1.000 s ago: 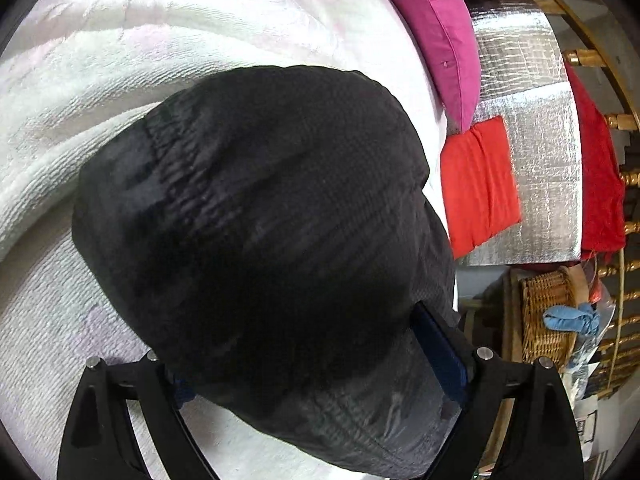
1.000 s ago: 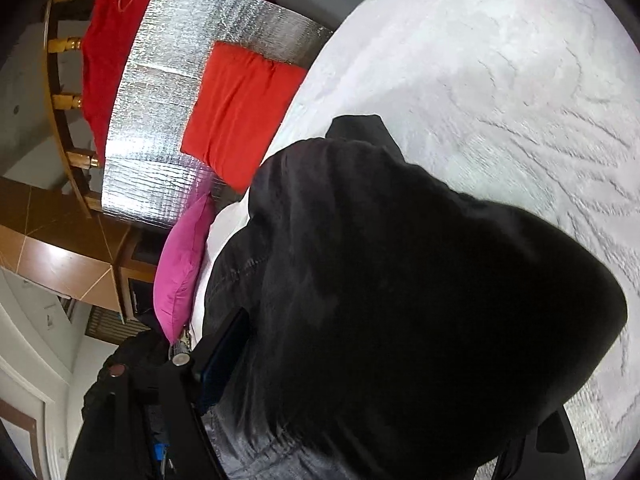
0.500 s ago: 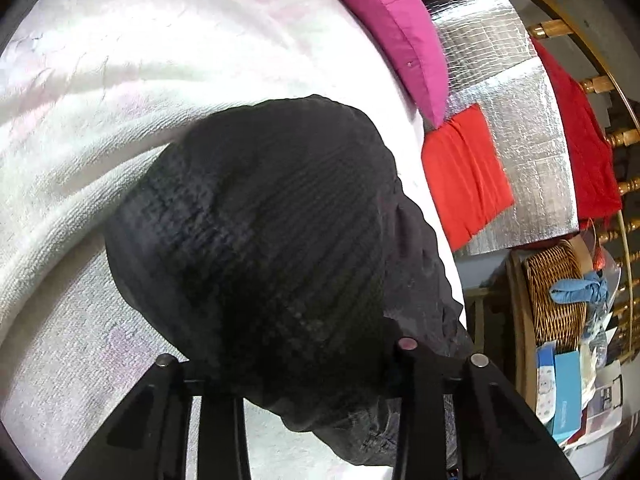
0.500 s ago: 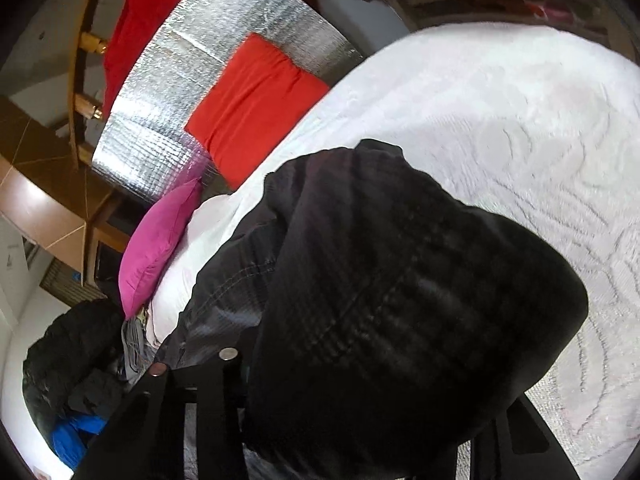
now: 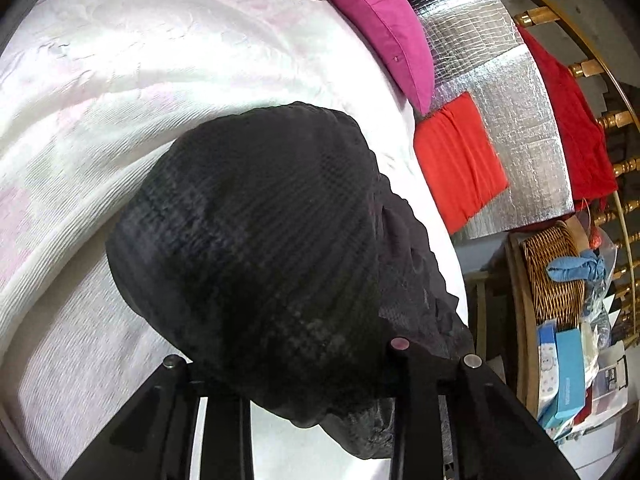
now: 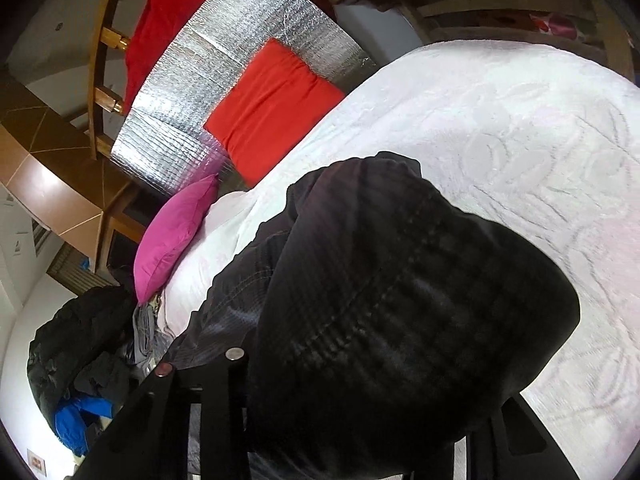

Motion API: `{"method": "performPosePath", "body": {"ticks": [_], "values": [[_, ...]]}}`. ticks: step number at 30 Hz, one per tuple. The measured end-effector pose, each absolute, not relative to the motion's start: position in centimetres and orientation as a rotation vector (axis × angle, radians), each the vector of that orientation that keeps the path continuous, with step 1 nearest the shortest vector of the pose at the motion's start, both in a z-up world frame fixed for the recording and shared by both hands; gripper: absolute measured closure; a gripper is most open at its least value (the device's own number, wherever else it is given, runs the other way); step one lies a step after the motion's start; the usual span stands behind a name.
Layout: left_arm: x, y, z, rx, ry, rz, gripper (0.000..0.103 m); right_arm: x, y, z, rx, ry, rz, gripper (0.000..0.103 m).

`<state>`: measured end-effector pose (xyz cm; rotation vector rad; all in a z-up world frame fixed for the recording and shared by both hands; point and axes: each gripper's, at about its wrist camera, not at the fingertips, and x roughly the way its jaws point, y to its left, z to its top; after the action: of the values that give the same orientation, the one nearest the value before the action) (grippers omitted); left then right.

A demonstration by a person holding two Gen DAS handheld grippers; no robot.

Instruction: Fold large clothes

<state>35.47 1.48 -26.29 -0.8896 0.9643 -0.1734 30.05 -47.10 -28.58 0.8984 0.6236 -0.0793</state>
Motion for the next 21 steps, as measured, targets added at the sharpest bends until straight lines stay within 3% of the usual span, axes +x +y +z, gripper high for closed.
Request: {"method": "performPosePath", "body": {"ticks": [16,19,21], "values": [[28.9,1.8,-27.1,-0.851,0.985,-0.166,0.072,21.9,-46.4,-30.1,0.888,0.627,-0.072,0.06],[29.5,1.6,-27.9,-0.831,1.018,-0.145,0.062,22.3,-46.7,-31.4,0.904,0.676,-0.073,0.057],[29.7,1.7,-28.3,-0.847,1.041,-0.141,0.053,22.3,-47.2,-32.0,0.952,0.696,-0.066,0.047]]}}
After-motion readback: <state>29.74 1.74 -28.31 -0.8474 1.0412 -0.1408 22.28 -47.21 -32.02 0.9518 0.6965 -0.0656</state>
